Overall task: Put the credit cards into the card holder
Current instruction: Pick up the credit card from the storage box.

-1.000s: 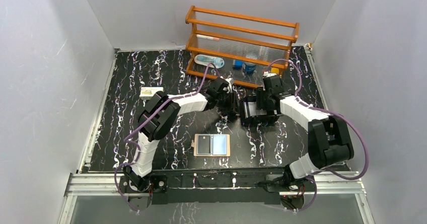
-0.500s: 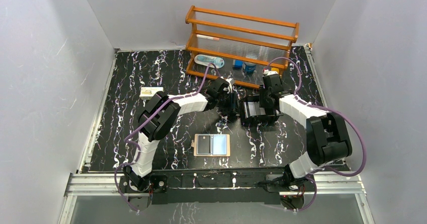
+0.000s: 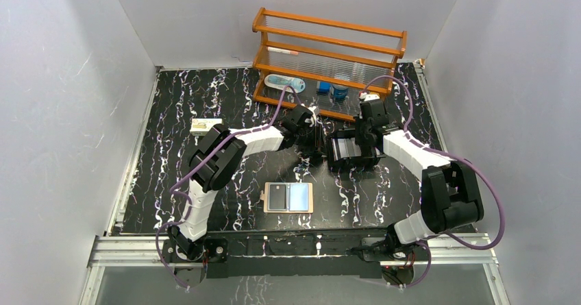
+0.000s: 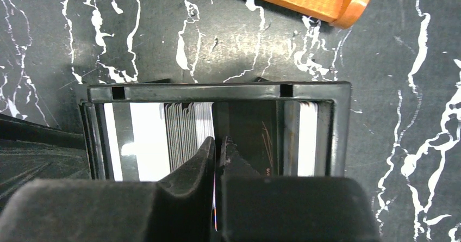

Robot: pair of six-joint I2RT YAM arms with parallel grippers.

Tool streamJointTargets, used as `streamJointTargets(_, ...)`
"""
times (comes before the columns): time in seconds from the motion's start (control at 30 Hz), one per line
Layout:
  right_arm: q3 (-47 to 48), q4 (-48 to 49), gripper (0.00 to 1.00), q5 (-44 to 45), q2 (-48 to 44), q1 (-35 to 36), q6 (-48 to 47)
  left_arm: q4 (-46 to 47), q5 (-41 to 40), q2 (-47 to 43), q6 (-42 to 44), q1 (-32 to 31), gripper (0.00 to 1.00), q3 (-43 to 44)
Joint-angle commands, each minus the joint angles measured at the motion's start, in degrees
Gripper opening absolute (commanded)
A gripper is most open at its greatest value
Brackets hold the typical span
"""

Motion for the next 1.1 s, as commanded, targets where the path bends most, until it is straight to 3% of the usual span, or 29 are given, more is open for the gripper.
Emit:
streamJointTargets(0.0,2.1,-2.1,0.05,-0.9,-1.1,0.8,0.6,0.9,0.7,0.6,0.7,-1.2,0.29,2.1)
streamJointTargets(0.07,2.9,-3.6,0.00,0.3,-1.1,0.9,0.2,0.7,0.6,0.6,0.8,-1.2,0.29,2.1)
streamJointTargets(0.33,5.6,-8.1,0.00,5.0,-2.5,0.9,-1.0,-0.8,-0.1,0.3,1.0,-1.1,0.29,2.1)
streamJointTargets(0.57,9.8,-14.0,0.00,4.7,-7.7,1.1,-0.5,-8.4,-2.0,-5.3,-0.1,-0.8,0.33,4.6)
streamJointTargets(0.77,11.3,-15.4,0.00,-1.6,-14.2,1.6,1.9,-10.8,-0.3,-16.1,-1.7,1.3,0.44,2.7)
streamJointTargets(0.93,7.1,-9.3,0.00,-13.2,-20.5,2.2,7.4,-15.1,-0.7,-25.8,-0.7,2.8,0.45,-1.7)
streamJointTargets(1.07,3.1,-5.4,0.00,-17.5,-24.0,4.5,13.1,-19.7,-0.6,-33.0,1.1,3.6,0.46,-7.2)
